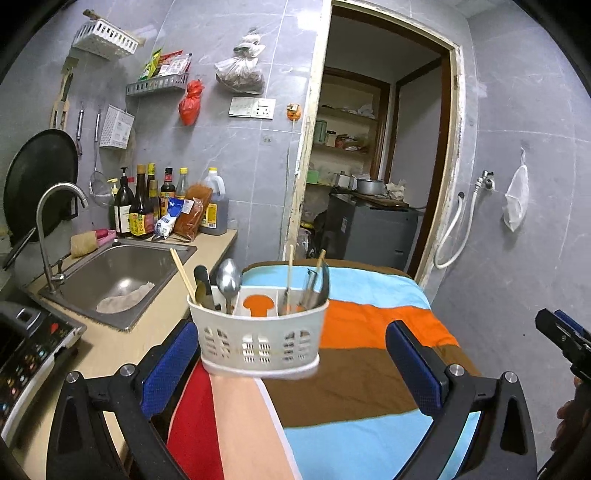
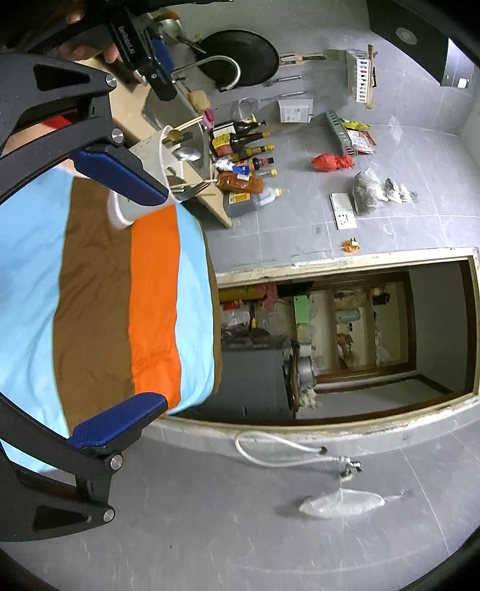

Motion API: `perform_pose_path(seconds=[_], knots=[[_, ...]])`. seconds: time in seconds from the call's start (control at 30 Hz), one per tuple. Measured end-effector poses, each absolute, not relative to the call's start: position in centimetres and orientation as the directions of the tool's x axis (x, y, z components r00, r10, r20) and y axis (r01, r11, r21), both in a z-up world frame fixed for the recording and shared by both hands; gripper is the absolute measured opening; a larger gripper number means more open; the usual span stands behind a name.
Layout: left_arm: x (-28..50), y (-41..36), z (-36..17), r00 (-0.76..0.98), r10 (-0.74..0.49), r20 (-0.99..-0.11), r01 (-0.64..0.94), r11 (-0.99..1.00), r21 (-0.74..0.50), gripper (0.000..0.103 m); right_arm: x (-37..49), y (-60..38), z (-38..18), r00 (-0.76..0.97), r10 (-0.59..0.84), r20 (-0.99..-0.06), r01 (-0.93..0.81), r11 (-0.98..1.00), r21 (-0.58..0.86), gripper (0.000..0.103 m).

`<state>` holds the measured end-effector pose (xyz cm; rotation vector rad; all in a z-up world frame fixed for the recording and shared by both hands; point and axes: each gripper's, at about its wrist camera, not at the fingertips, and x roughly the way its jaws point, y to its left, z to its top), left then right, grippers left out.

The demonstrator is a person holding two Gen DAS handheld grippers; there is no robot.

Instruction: Organize utensils

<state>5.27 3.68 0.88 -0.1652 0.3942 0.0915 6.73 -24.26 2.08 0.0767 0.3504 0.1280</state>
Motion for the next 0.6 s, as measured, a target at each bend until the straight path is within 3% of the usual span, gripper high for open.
perform_pose_path(seconds=[0.6], knots=[[-0.6, 1.9, -0.5, 0.911, 0.044, -0.41, -0.101, 0.988, -0.119, 0.102, 0.0, -27.4, 0.9, 0.93, 0.118, -0.349, -0.092, 0.992, 0.09, 0.102]])
